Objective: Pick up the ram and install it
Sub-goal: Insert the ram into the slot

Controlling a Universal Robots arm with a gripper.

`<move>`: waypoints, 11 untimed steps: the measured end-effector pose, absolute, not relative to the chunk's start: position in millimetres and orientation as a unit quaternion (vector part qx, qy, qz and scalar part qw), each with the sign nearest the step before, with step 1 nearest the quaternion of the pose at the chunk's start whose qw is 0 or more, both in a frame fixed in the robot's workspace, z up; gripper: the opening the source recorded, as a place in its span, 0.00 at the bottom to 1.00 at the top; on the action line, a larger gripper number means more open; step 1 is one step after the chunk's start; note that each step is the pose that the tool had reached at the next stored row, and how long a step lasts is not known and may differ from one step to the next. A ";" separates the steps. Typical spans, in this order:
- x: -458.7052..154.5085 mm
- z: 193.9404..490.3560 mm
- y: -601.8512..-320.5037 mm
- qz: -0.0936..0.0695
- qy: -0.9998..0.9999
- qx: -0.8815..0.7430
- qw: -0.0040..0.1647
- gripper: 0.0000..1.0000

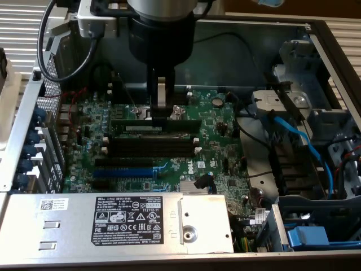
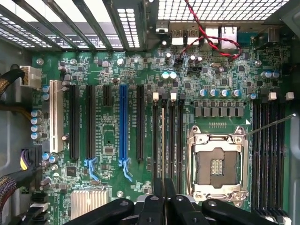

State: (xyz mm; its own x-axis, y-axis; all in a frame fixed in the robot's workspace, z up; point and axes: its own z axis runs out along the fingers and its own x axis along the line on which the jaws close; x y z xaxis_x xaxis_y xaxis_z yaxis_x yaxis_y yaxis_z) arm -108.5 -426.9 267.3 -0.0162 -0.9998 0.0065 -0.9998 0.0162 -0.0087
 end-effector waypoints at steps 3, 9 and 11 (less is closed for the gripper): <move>-108.5 265.0 -428.3 -0.005 0.713 -0.701 0.001 0.12; -108.6 260.5 -428.5 -0.005 0.712 -0.702 0.000 0.12; -109.1 259.3 -428.5 -0.005 0.712 -0.702 0.000 0.12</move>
